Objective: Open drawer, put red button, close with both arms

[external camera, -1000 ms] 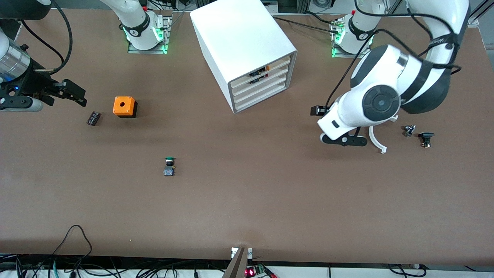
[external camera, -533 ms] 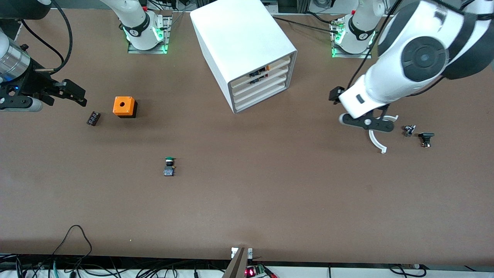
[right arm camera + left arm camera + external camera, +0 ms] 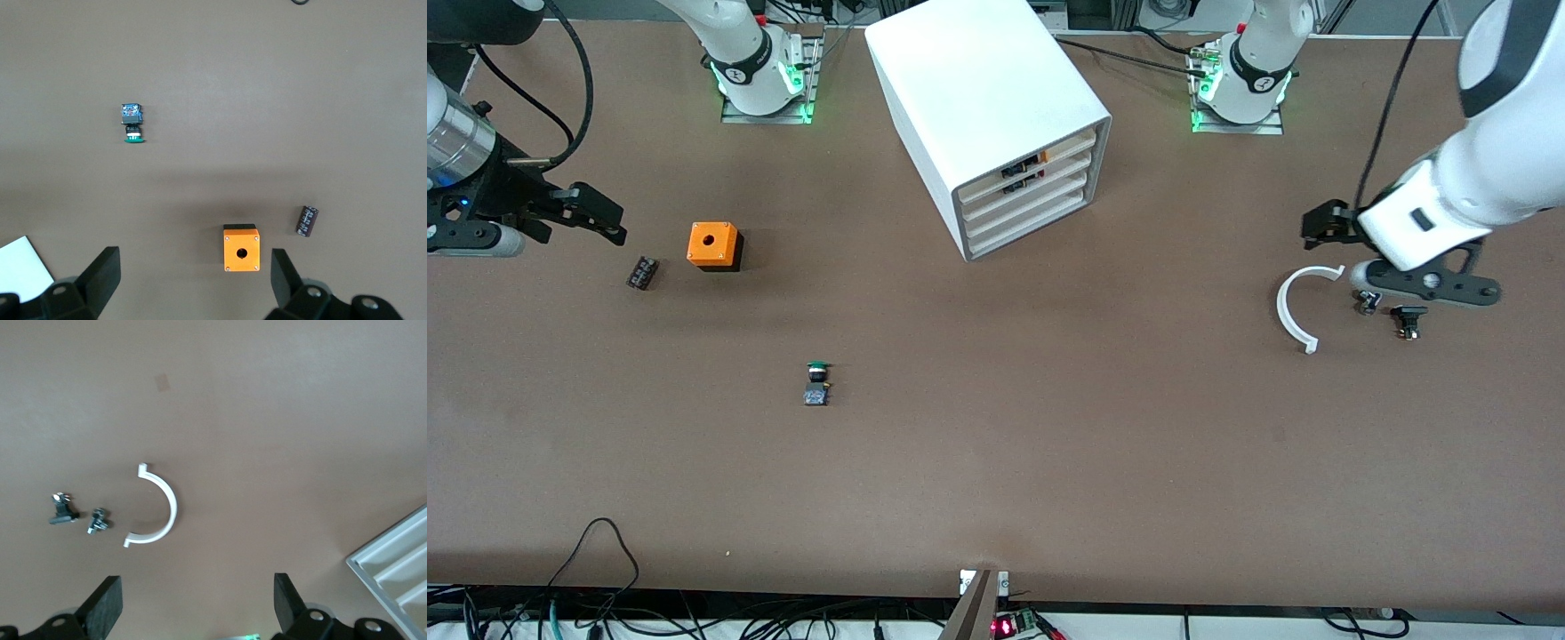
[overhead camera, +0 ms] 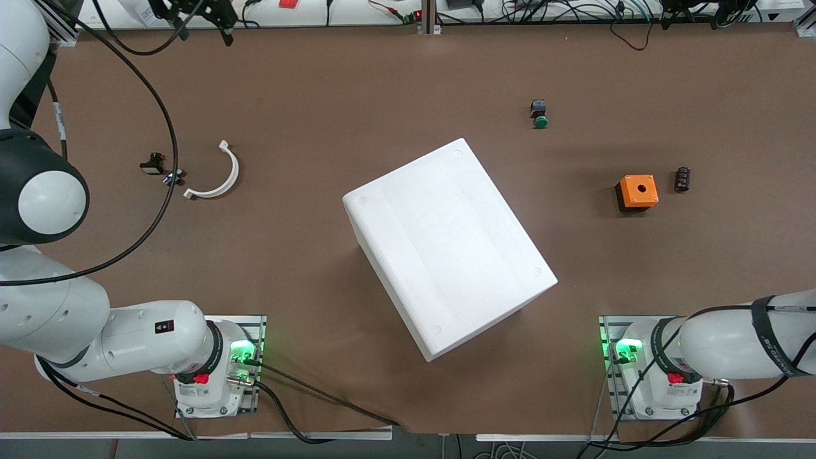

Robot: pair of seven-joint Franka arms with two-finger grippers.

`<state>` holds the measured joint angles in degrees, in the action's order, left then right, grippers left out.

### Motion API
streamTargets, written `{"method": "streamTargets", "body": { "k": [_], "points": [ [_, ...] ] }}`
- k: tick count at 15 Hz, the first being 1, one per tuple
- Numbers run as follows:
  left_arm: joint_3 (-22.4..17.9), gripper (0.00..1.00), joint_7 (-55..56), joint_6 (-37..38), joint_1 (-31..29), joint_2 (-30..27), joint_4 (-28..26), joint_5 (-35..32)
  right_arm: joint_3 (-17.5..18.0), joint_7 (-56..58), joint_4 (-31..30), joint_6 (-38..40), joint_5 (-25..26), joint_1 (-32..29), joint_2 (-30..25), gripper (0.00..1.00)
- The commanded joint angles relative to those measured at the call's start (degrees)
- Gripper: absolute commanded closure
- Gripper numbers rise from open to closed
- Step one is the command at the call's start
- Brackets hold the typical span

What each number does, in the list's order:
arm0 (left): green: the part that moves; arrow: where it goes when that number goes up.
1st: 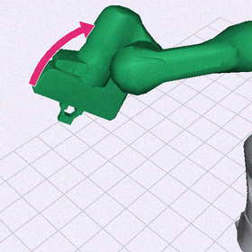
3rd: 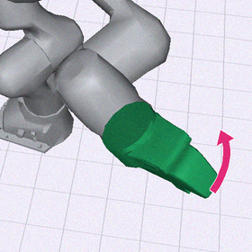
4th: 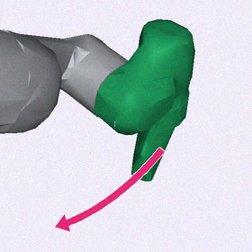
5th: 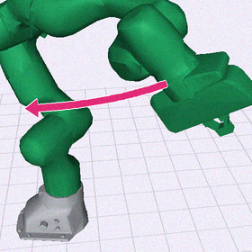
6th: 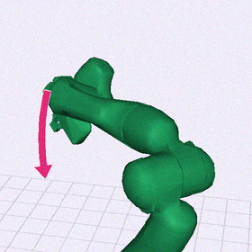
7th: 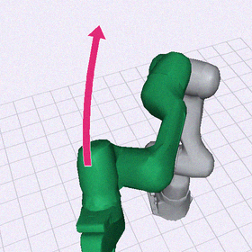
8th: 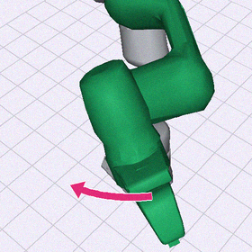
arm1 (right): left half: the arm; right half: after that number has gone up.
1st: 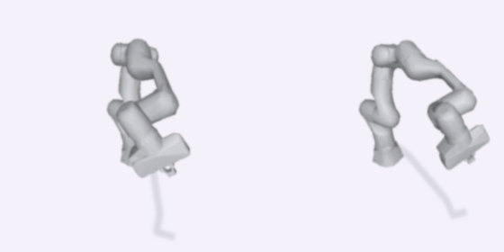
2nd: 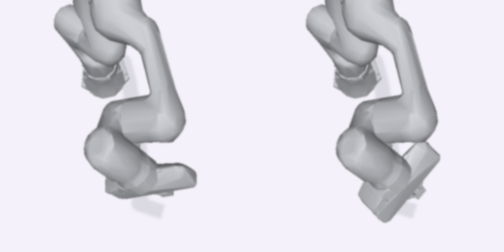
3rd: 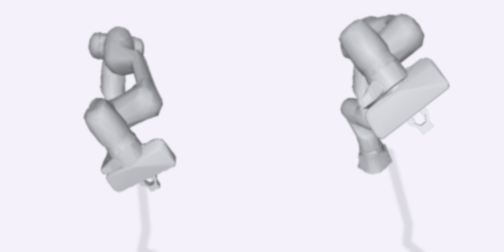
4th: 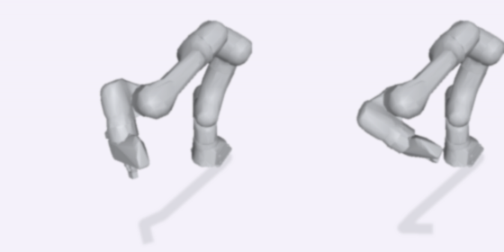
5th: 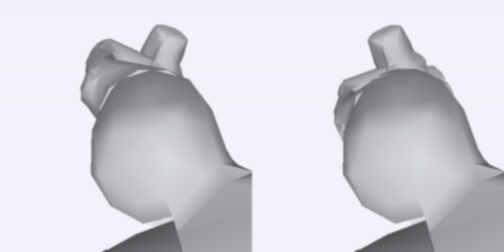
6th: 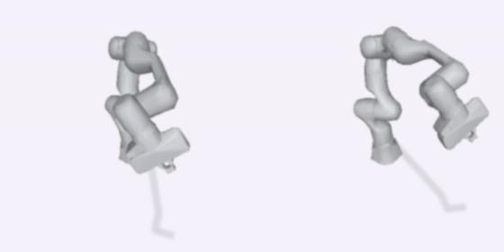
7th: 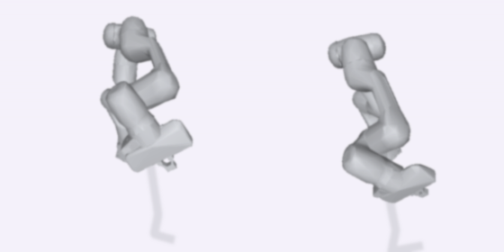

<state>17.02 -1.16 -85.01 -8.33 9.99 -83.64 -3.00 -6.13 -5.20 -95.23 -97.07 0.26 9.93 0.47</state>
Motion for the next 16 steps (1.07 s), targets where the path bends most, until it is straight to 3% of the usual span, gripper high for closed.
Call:
{"method": "streamTargets", "body": {
  "k": [1,3,5,16],
  "points": [
    [-14.3,0.00,-3.9,-8.3,9.0,-8.7,-11.5,2.9,-0.2,0.5,1.5,0.7,-0.6,0.0,0.7,0.00],
    [-16.8,0.00,-4.0,-13.8,11.0,-12.8,-17.1,2.9,-0.2,0.5,1.5,0.7,-0.6,0.1,0.7,0.00],
    [-17.0,0.00,-3.2,-14.5,11.3,-14.3,-20.2,2.9,-0.2,0.5,1.5,0.6,-0.6,0.0,0.7,0.00],
    [-16.8,0.00,-1.7,-13.1,10.3,-11.8,-14.7,2.9,-0.2,0.5,1.5,0.5,-0.3,0.0,0.7,0.00]
  ]
}}
